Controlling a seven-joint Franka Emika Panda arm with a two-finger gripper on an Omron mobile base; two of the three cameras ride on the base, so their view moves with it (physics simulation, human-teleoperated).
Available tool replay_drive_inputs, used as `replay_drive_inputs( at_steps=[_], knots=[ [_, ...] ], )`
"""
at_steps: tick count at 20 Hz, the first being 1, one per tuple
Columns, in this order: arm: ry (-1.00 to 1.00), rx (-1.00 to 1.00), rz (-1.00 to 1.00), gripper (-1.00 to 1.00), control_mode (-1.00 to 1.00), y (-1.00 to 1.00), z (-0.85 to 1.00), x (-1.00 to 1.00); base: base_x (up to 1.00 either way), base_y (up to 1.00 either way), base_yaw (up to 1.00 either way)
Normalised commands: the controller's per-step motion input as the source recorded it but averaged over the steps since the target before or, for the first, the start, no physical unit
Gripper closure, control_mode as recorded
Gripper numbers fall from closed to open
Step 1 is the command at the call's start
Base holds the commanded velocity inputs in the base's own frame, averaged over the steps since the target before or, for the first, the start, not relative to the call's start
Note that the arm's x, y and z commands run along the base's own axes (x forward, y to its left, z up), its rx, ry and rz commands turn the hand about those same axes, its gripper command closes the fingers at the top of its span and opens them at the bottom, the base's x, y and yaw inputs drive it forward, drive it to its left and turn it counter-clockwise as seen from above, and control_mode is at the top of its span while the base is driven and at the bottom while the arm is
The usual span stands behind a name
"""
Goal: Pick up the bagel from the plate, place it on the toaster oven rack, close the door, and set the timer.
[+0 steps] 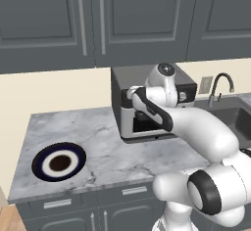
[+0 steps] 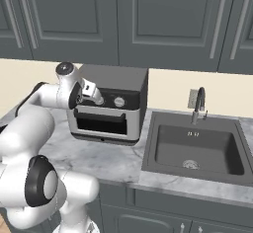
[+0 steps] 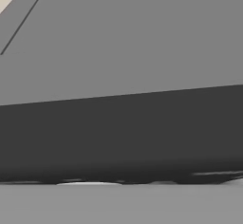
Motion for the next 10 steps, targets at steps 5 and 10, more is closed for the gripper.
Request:
replay_drive_inputs(
  at_steps=[5, 10],
  knots=[
    [0.01, 0.47, 0.00, 1.00, -1.00, -0.91, -0.50, -0.27, 0.00, 0.00, 0.00],
    [0.00, 0.62, 0.00, 1.00, -1.00, -0.92, -0.80, -0.37, 0.00, 0.00, 0.00]
  ],
)
